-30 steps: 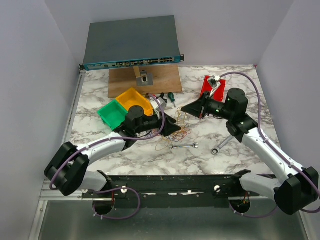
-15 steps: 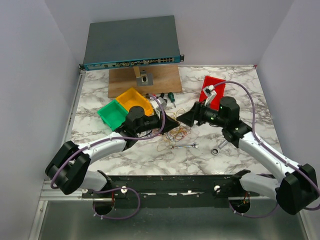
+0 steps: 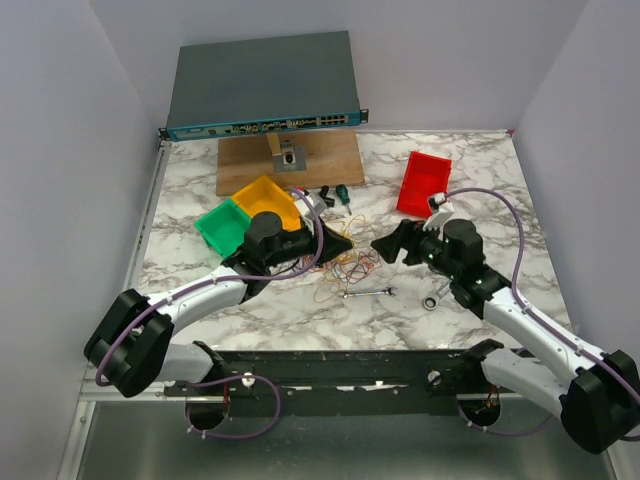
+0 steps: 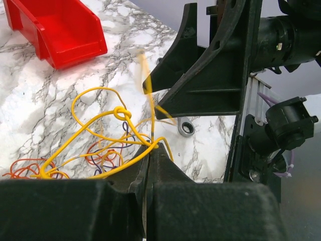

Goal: Untangle the cables

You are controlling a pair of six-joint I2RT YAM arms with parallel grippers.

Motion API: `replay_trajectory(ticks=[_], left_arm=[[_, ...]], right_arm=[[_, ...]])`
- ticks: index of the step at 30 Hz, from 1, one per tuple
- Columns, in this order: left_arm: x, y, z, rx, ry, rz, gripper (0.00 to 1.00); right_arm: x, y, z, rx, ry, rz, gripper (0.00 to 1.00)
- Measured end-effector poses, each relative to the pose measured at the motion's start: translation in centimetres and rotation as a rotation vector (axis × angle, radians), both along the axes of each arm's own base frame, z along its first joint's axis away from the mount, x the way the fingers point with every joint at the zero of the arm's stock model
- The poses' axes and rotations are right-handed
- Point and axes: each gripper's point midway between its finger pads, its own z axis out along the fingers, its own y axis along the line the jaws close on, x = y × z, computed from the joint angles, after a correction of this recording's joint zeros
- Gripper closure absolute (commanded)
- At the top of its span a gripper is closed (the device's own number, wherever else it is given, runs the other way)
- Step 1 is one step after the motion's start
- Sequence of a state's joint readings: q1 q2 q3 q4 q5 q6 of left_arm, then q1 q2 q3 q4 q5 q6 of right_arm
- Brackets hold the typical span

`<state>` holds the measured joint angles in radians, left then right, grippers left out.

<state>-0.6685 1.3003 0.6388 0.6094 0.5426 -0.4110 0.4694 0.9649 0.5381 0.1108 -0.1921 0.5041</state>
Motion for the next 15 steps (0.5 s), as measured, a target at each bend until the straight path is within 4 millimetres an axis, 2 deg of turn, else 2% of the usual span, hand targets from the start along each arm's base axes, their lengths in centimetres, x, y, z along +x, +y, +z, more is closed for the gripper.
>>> replay_trajectory(ticks=[6,11,15], left_arm=[[0.0,0.1,-0.4,0.011,0.011,0.001,1.00],[0.0,0.2,-0.4,0.014,0.013,0.004,1.00],[0.0,0.2,-0.4,0.014,0.013,-0.004,1.00]], right_arm=[[0.0,-0.1,-0.7,0.002,-0.004,-0.006,0.11],[-0.4,-0.4,0.8,0.061,-0.072,-0.022,0.15],[0.3,-0.8,1.5,0.069,-0.102,-0.061,0.17]])
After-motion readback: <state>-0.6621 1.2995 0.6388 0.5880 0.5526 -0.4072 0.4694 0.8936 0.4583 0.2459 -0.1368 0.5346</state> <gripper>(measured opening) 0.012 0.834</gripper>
